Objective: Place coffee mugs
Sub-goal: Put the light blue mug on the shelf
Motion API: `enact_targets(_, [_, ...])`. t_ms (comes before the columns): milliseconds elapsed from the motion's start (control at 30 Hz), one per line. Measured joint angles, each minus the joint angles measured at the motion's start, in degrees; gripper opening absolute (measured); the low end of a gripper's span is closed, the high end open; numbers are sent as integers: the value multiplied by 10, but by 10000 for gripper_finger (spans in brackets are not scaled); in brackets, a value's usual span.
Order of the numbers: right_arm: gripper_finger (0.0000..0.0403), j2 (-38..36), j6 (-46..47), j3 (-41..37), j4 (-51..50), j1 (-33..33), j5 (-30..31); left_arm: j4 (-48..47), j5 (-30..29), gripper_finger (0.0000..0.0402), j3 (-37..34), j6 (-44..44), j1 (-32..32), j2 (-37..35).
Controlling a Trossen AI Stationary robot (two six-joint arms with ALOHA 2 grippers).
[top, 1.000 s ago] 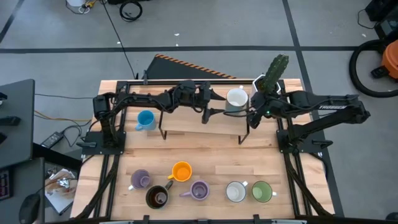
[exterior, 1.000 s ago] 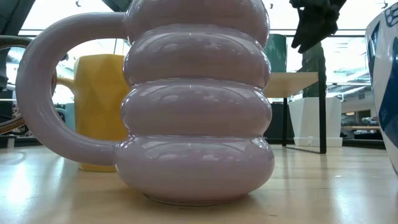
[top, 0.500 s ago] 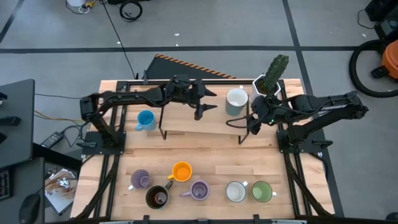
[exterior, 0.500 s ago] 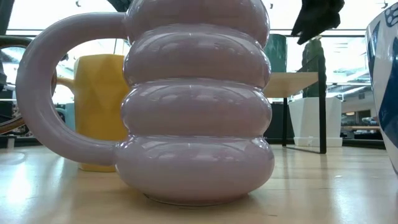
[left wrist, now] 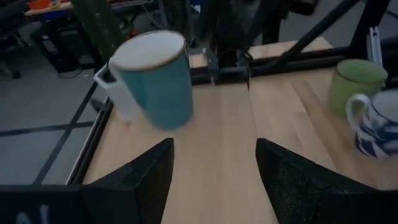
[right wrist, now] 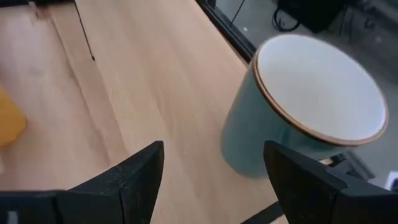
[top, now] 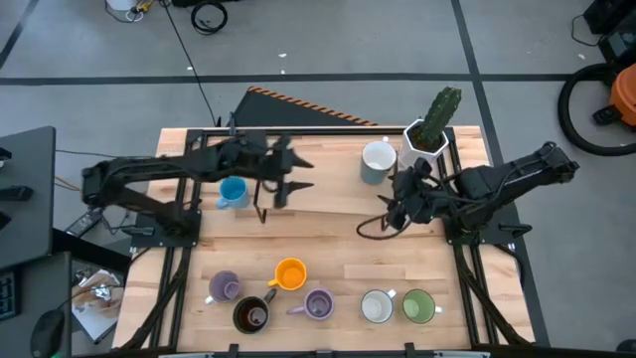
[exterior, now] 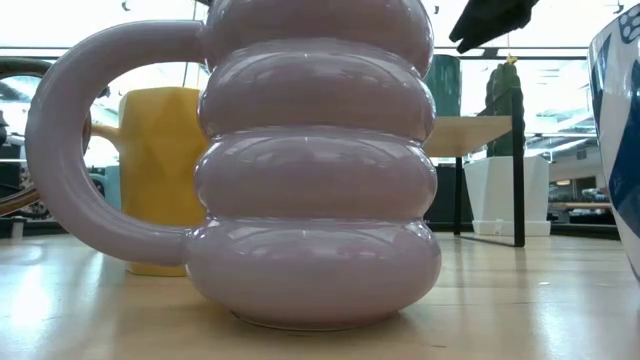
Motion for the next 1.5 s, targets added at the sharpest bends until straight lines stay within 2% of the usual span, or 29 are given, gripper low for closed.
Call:
enact_targets(133, [281,3,-53,-19,52,20,28,-70,-19,213,-42,-32,-27,-92])
enact_targets(300, [281,3,-139,-78,191,30,57,-168,-61,204,-82,-87,-75,-180])
enact_targets(367, [281,4,-175,-102,260,30,55,-211,-63,204,-87,-117,-87,-205])
enact_targets(533, [281,5,-244,-137,346,30,48,-310,-61,203,-87,-174,-115,-243])
enact_targets(733, [281,3,-292,-161,386,27,64,-435,-76,203,-86,-232,-121,-242])
enact_targets(900, [281,0,-296,-188,402,26,72,-509,-143,203,-86,-287,-119,-237])
enact_targets(1000, [281,5,-309,-223,471,21,64,-559,-169,203,-86,-285,-118,-226])
enact_targets(1100, [281,5,-358,-254,548,21,57,-588,-168,203,-85,-287,-112,-214])
enact_targets(1267, [281,5,-448,-273,662,9,50,-597,-129,192,-85,-291,-70,-188])
enact_targets(1500, [281,9,-454,-275,681,-25,11,-594,-121,169,-85,-223,11,-149])
